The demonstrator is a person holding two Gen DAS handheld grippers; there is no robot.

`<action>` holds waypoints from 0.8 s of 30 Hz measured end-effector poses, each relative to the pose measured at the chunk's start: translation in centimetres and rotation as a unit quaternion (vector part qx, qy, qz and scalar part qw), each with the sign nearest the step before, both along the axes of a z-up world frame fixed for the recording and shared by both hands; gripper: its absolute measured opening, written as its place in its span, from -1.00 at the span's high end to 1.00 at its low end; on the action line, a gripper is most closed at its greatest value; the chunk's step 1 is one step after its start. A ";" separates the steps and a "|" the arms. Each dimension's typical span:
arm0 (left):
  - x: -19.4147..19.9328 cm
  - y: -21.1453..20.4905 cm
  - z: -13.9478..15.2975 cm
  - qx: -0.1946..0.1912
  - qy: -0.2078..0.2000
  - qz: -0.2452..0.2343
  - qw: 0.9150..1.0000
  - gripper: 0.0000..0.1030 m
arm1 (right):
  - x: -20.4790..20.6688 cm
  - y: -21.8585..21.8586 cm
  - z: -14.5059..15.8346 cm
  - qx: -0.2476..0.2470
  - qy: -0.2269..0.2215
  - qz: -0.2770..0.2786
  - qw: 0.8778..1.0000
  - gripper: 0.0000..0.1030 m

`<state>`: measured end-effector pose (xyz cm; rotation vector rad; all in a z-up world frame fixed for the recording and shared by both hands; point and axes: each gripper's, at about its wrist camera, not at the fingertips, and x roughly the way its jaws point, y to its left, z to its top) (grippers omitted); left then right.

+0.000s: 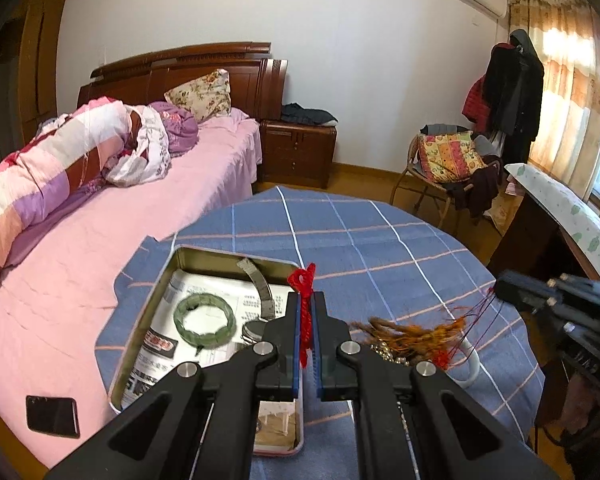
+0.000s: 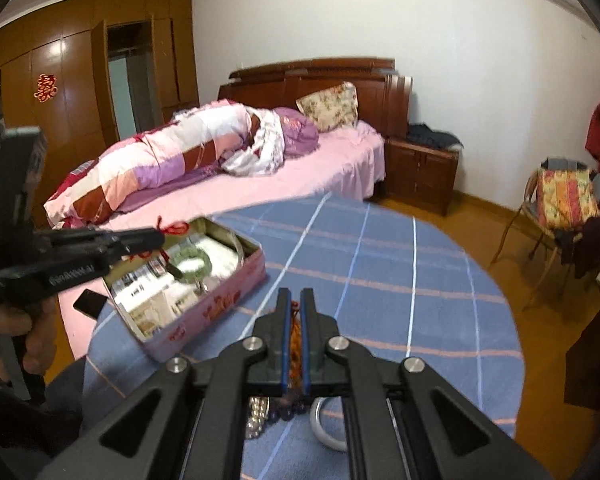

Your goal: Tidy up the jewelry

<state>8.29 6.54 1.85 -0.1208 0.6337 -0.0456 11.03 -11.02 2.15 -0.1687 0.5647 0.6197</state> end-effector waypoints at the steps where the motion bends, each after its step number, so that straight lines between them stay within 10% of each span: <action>1: 0.0 0.1 0.2 0.001 -0.002 -0.001 1.000 0.94 | -0.1 0.1 0.7 0.000 -0.008 0.001 1.000 0.89; 9: -0.1 0.4 0.7 0.002 -0.009 -0.004 1.000 0.94 | -0.2 0.6 3.0 -0.008 -0.044 -0.001 0.999 0.89; 19: 0.0 0.5 0.1 0.004 0.002 -0.003 1.000 0.94 | 2.6 -1.7 -5.0 -0.070 0.059 -0.042 0.995 0.86; 24: 0.1 0.2 -0.1 0.006 0.005 -0.006 1.000 0.94 | 2.0 -2.7 -5.9 -0.067 0.063 -0.058 0.994 -0.14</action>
